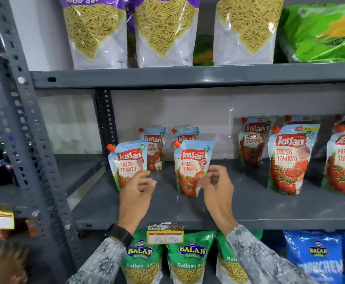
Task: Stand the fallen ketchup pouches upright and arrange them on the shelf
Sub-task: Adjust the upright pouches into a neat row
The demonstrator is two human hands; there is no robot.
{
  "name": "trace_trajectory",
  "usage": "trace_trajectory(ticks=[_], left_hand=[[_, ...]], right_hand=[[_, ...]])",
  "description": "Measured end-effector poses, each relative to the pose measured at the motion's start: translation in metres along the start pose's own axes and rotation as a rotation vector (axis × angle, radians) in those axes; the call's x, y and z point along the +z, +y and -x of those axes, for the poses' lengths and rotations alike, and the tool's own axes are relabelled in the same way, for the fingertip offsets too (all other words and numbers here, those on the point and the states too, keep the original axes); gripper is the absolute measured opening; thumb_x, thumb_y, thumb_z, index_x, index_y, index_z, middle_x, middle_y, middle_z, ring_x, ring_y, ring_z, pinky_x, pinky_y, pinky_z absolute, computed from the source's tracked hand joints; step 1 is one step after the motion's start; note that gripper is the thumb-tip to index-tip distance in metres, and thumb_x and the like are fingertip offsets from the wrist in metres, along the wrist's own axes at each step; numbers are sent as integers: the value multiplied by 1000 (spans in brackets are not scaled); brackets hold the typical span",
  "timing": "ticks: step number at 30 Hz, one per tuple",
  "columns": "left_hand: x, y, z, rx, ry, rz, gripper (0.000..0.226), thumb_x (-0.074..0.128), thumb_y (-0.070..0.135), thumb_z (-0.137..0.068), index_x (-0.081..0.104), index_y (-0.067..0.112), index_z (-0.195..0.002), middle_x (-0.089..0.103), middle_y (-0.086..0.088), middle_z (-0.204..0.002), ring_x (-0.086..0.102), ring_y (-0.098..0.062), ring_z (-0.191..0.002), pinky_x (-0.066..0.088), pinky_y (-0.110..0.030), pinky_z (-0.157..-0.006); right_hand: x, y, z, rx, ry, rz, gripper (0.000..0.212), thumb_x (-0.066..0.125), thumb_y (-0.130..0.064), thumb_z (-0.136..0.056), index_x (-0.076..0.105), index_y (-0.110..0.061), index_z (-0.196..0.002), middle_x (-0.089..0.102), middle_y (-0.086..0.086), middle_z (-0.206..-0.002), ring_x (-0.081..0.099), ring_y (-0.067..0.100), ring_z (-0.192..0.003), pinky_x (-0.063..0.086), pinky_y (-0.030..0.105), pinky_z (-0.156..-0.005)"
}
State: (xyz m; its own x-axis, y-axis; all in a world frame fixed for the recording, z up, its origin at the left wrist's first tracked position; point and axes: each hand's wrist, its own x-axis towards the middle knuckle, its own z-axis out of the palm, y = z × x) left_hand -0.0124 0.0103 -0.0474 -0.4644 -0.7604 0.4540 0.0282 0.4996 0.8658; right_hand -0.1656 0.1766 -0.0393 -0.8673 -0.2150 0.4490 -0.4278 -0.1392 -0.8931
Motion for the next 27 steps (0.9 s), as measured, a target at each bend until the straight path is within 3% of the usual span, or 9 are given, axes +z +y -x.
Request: trace_trajectory(ticks=[2,4,5,8,11,15,18,21,27], left_hand=[[-28,-6,2,0,254,-13,16,70,21,-94,74,25,-109,76,14,-87,72,0,-83,52,-7,-68],[-47,-11,-2,-18,406,-29,18,67,16,-95,72,17,-112,75,6,-93,71,-12,-83,58,-22,-79],[-55,-14,-6,-37,408,-36,24,67,16,-95,69,15,-119,74,0,-101,70,-16,-88,59,-32,-86],[-68,-23,-23,-140,158,32,55,71,17,-95,50,17,-146,67,-3,-120,66,-19,-106,53,-38,-97],[-66,-32,-34,-221,-39,117,50,73,14,-94,52,24,-138,72,-7,-123,70,-15,-103,55,-39,-96],[-63,-41,-42,-241,-49,88,35,71,11,-94,57,22,-124,74,-8,-122,71,-21,-107,55,-47,-102],[-56,-41,-45,-220,-106,99,35,72,11,-94,58,26,-122,74,1,-115,71,-16,-109,57,-37,-95],[-43,-36,-44,-194,-192,127,36,71,9,-95,57,32,-119,73,12,-110,70,-10,-108,55,-29,-89],[-26,-37,-43,-158,-239,144,37,70,9,-95,58,33,-121,74,4,-118,69,-11,-109,55,-37,-100]], right_hand=[[23,-9,12,-17,-122,-16,23,68,-7,-93,66,-29,-98,72,0,-92,71,16,-81,61,25,-63],[57,-16,18,12,-340,-6,27,71,-6,-92,66,-32,-98,70,0,-90,70,16,-80,63,28,-61],[76,-16,20,37,-441,30,27,74,-9,-91,66,-29,-108,69,-1,-92,70,17,-85,64,31,-69],[126,-16,23,128,-601,80,70,84,-16,-83,50,-18,-145,67,-1,-125,65,19,-117,53,40,-105],[149,-12,21,164,-663,64,81,84,-11,-81,45,-21,-152,64,1,-144,58,19,-134,44,45,-117],[156,-7,23,144,-640,53,65,82,-4,-84,55,-14,-141,70,4,-135,65,19,-125,49,44,-113],[147,-3,29,102,-553,77,63,80,-5,-84,54,-17,-140,70,3,-134,66,18,-123,51,39,-110],[135,2,32,67,-434,149,52,79,-8,-84,51,-23,-126,70,3,-125,66,19,-117,54,41,-103],[123,7,32,33,-365,160,48,76,-7,-85,48,-29,-116,69,2,-116,67,18,-110,57,43,-99]])
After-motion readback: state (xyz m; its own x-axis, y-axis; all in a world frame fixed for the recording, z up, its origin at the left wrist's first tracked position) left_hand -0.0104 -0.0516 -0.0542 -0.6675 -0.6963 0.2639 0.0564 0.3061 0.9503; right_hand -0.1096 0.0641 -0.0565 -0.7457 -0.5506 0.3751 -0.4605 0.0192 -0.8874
